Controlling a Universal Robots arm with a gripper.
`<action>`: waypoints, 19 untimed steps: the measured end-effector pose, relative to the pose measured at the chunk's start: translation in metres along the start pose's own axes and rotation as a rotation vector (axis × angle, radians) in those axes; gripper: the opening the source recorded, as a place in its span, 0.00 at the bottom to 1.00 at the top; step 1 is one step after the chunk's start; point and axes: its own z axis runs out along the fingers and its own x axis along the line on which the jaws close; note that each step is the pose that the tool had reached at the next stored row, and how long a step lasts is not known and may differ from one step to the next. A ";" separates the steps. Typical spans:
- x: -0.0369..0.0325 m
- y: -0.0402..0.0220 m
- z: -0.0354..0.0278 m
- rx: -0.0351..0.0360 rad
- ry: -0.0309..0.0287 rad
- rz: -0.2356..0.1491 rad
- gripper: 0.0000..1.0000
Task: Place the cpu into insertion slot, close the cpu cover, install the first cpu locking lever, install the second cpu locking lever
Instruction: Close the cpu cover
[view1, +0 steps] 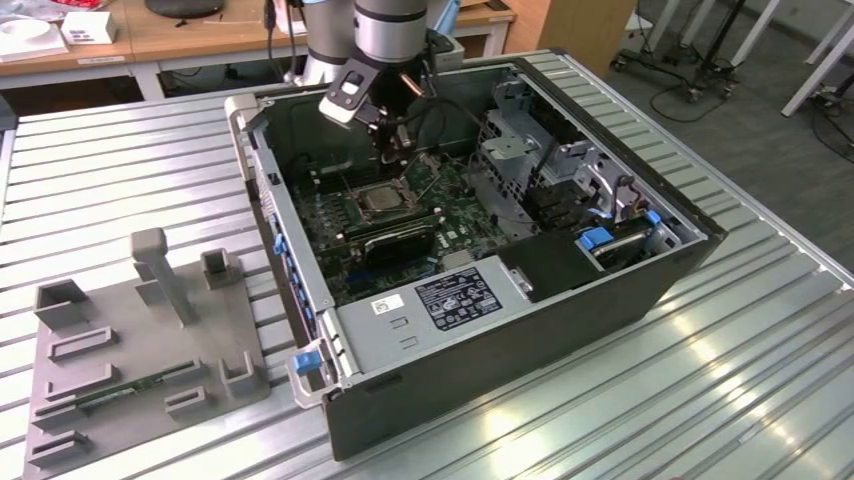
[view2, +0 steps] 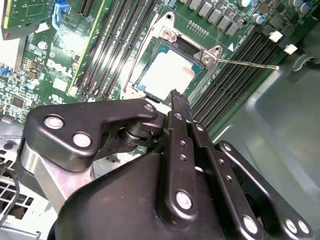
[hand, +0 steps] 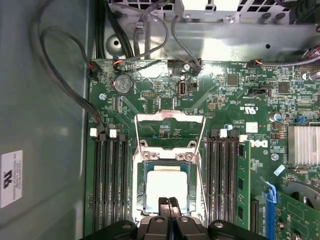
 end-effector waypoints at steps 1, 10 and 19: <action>0.0000 0.0000 -0.0013 0.0000 0.0000 0.000 0.11; 0.0002 0.0003 -0.0097 -0.0001 0.0002 0.000 0.11; 0.0002 0.0029 -0.0098 0.0001 -0.0002 0.000 0.11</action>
